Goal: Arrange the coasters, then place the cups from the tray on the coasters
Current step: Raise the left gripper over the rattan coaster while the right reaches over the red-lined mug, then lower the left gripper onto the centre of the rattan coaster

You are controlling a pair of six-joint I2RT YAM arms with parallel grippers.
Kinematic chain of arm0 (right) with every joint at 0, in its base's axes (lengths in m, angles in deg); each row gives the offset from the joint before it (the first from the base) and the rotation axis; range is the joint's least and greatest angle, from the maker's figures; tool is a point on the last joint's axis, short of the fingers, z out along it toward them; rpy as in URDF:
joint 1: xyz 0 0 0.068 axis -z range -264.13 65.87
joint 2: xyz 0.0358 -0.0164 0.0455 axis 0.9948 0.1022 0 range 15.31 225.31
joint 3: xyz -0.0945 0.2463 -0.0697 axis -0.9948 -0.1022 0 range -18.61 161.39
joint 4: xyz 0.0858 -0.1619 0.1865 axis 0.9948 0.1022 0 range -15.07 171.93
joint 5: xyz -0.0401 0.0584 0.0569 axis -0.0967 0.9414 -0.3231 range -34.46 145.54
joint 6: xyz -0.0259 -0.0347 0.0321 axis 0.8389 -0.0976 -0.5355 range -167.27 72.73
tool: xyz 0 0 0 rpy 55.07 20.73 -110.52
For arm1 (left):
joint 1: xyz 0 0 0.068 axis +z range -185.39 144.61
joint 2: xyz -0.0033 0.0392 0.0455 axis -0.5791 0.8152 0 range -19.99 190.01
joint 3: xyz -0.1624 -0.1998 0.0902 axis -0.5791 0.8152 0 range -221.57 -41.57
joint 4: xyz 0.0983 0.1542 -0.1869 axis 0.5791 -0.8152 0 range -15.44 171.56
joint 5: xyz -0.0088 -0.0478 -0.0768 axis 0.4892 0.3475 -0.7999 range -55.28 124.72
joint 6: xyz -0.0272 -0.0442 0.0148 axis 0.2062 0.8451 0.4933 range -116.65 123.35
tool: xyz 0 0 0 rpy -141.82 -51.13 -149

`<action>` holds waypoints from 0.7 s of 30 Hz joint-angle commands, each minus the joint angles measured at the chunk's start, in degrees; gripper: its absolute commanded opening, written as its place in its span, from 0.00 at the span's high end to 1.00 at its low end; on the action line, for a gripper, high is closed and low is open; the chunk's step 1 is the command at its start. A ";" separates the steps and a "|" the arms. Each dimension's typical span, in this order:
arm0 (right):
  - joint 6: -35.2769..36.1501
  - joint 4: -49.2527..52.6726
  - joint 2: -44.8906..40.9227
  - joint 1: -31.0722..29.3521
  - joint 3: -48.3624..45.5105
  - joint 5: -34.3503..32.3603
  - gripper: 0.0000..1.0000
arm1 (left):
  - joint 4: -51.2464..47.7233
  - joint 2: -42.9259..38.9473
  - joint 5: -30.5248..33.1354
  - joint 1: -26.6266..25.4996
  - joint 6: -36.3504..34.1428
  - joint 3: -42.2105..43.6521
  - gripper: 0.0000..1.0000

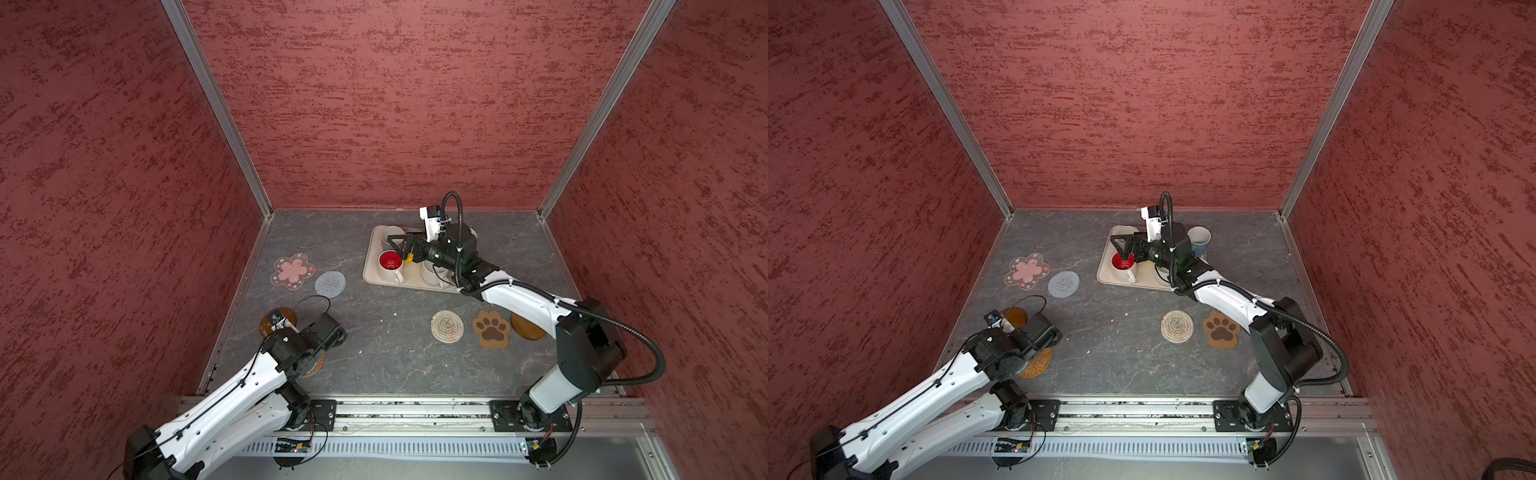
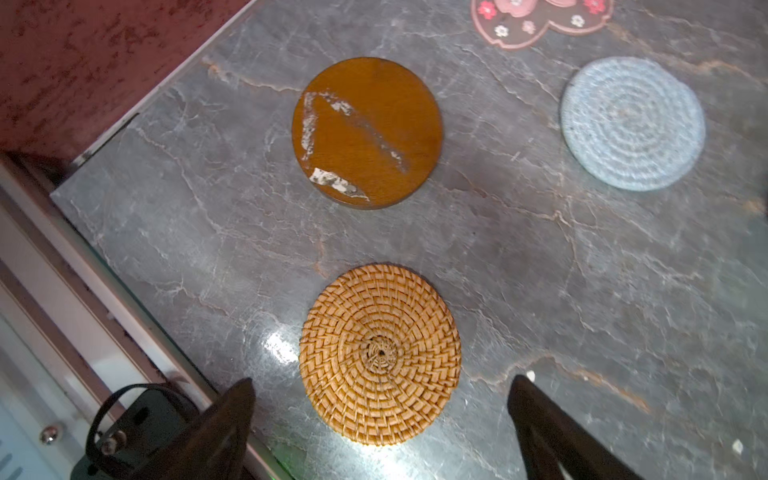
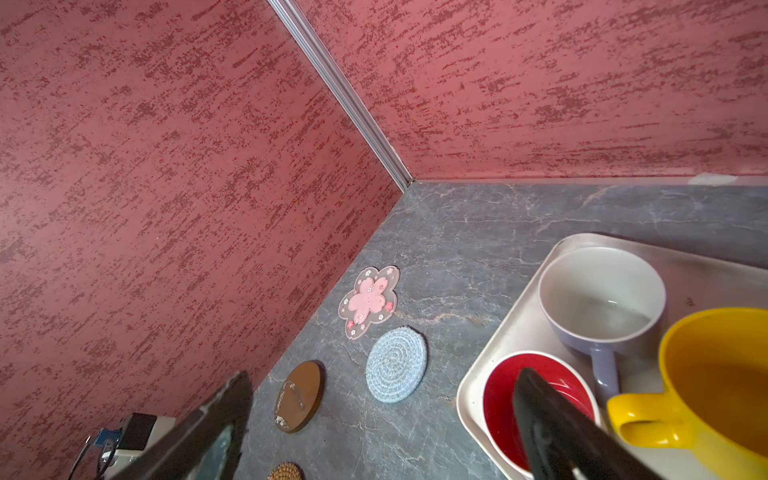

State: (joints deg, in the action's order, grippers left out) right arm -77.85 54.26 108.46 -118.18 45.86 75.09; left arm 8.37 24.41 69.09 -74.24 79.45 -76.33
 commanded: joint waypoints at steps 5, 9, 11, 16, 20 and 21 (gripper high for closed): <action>-0.08 -3.49 -1.01 0.81 -0.63 1.34 0.02 | 6.88 -2.57 -7.18 6.66 -6.56 2.45 0.29; -0.84 -4.01 -1.36 1.51 -1.42 1.72 0.02 | 10.36 -0.44 -10.77 9.20 -9.91 3.06 0.31; -1.12 -4.19 -1.77 1.77 -1.82 1.80 0.02 | 11.89 1.42 -12.59 10.75 -11.11 3.41 0.35; -1.45 -4.68 -2.27 2.38 -2.28 2.12 0.02 | 16.94 4.33 -15.84 13.89 -13.36 6.34 0.52; -1.65 -4.86 -2.08 2.74 -2.41 2.07 0.02 | 20.03 6.16 -18.81 17.11 -15.69 8.13 0.54; -1.71 -4.96 -1.83 2.84 -2.41 2.12 0.02 | 20.36 6.70 -18.99 17.44 -15.93 8.22 0.54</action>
State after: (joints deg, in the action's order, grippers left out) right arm -78.99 51.93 108.17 -115.82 44.09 76.36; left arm 24.99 30.49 52.72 -57.91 66.20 -68.42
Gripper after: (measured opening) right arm 0.985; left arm 0.460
